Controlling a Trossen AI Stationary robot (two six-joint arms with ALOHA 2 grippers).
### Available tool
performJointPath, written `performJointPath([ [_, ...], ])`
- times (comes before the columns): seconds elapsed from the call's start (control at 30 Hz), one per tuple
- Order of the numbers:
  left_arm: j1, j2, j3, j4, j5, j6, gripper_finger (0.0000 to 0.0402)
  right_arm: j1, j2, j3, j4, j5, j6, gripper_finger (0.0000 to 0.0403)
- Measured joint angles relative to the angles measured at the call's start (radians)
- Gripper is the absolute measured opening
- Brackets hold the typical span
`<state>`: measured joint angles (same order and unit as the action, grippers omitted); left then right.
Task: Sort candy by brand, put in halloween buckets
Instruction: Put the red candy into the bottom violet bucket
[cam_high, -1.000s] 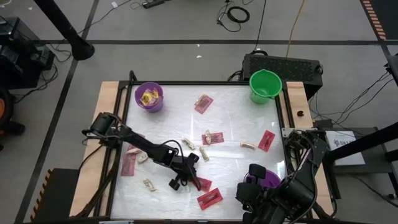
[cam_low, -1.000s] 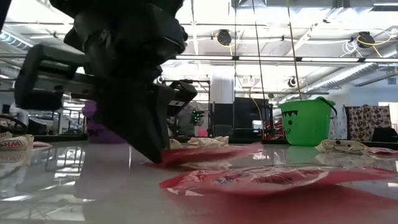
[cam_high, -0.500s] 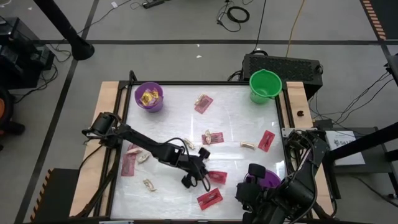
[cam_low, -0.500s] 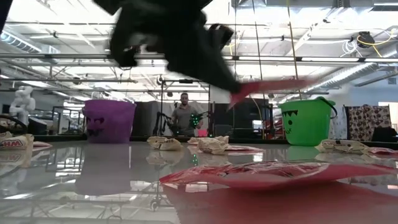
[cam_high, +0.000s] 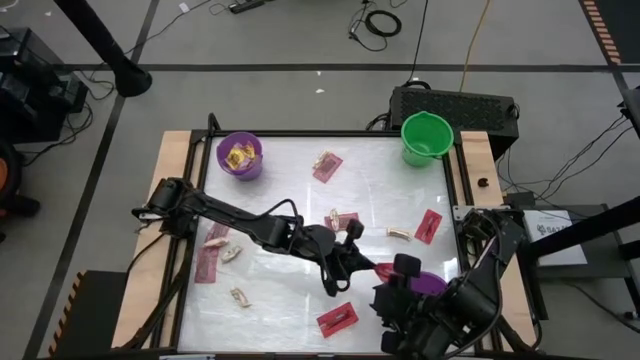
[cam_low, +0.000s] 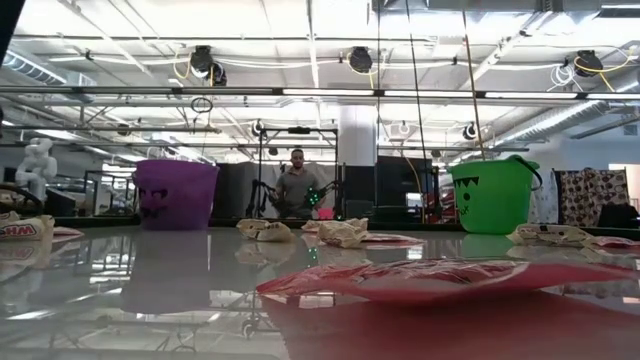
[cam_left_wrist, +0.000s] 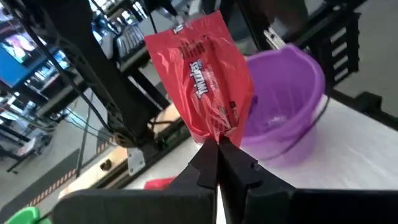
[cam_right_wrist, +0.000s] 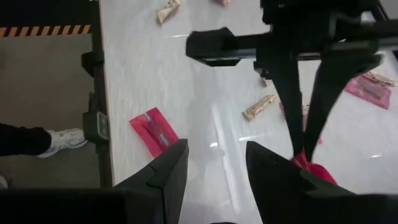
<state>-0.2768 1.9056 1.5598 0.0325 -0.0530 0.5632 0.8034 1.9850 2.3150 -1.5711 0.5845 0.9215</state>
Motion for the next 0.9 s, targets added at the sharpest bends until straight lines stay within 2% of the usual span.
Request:
performJointPath([
  [0.07,0.0,0.009,0.011,0.002,0.002,0.0,0.0004,-0.007,0.0,0.0,0.0,-0.001,0.002,0.0155],
  [0.3,-0.013,0.129,0.037,0.113,0.124,-0.037,0.0004,-0.024,-0.024,0.0,0.002,-0.014,0.057,0.0155],
  [0.6,-0.027,0.36,0.335,0.096,0.178,-0.088,0.0004,-0.012,-0.107,0.001,0.019,-0.021,0.177,0.0155],
  [0.77,-0.041,0.411,0.415,0.081,0.15,-0.117,0.0013,-0.003,-0.127,0.001,0.034,-0.043,0.209,0.0155],
  [0.9,-0.053,0.409,0.417,0.059,0.075,-0.137,0.0051,0.011,-0.127,0.001,0.031,-0.057,0.219,0.0155],
])
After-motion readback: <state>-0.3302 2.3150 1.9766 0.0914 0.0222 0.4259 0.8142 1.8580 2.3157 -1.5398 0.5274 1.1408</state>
